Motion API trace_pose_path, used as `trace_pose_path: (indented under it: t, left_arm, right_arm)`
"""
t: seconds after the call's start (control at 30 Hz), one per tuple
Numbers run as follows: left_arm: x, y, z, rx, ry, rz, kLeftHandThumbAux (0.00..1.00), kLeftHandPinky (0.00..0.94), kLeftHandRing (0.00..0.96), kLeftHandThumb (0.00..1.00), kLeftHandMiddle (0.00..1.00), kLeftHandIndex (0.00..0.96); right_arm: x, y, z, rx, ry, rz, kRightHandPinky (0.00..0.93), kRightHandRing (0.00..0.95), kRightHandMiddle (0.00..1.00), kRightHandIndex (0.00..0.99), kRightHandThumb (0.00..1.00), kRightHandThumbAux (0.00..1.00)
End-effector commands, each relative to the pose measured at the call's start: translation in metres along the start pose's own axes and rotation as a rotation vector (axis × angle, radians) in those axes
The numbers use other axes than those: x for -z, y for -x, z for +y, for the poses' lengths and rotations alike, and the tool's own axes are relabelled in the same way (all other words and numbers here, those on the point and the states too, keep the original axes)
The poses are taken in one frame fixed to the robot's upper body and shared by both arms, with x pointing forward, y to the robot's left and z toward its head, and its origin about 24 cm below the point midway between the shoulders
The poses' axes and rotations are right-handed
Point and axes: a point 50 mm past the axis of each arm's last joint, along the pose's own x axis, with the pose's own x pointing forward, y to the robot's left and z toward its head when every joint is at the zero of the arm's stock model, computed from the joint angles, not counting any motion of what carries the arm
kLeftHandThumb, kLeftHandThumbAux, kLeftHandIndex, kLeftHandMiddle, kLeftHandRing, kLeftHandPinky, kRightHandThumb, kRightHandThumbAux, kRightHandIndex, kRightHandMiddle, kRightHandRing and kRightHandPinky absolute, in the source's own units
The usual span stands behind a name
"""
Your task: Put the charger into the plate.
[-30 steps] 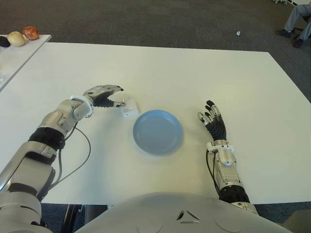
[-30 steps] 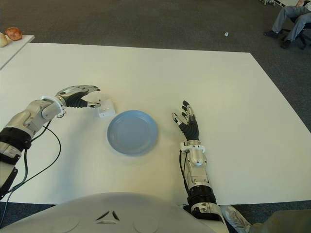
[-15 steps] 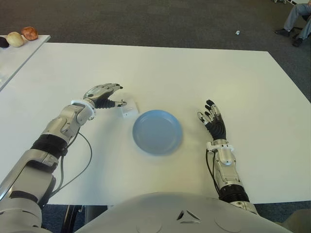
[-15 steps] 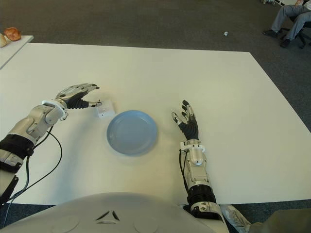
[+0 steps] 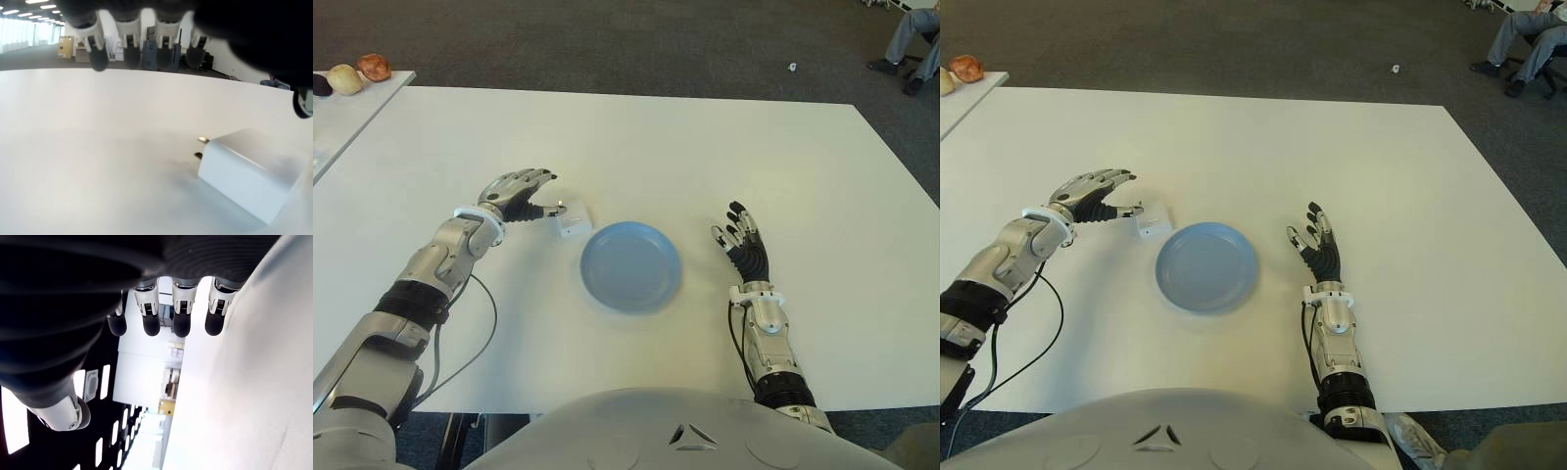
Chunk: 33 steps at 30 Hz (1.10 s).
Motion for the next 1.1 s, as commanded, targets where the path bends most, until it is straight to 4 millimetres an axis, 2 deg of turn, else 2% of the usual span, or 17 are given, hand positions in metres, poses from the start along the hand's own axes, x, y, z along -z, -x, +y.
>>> trace_pose_path:
  t: [0.03, 1.1]
  left_arm:
    - [-0.0013, 0.0021, -0.0066, -0.004, 0.01, 0.009, 0.2, 0.0, 0.0, 0.205, 0.0, 0.0]
    - [-0.0108, -0.0039, -0.0058, -0.003, 0.036, -0.02, 0.193, 0.0, 0.0, 0.202, 0.0, 0.0]
  right_arm:
    - [0.0226, 0.0143, 0.0019, 0.002, -0.009, 0.13, 0.074, 0.071, 0.086, 0.033, 0.007, 0.608]
    - [0.0211, 0.0145, 0.0049, 0.006, -0.009, 0.13, 0.076, 0.062, 0.074, 0.036, 0.005, 0.632]
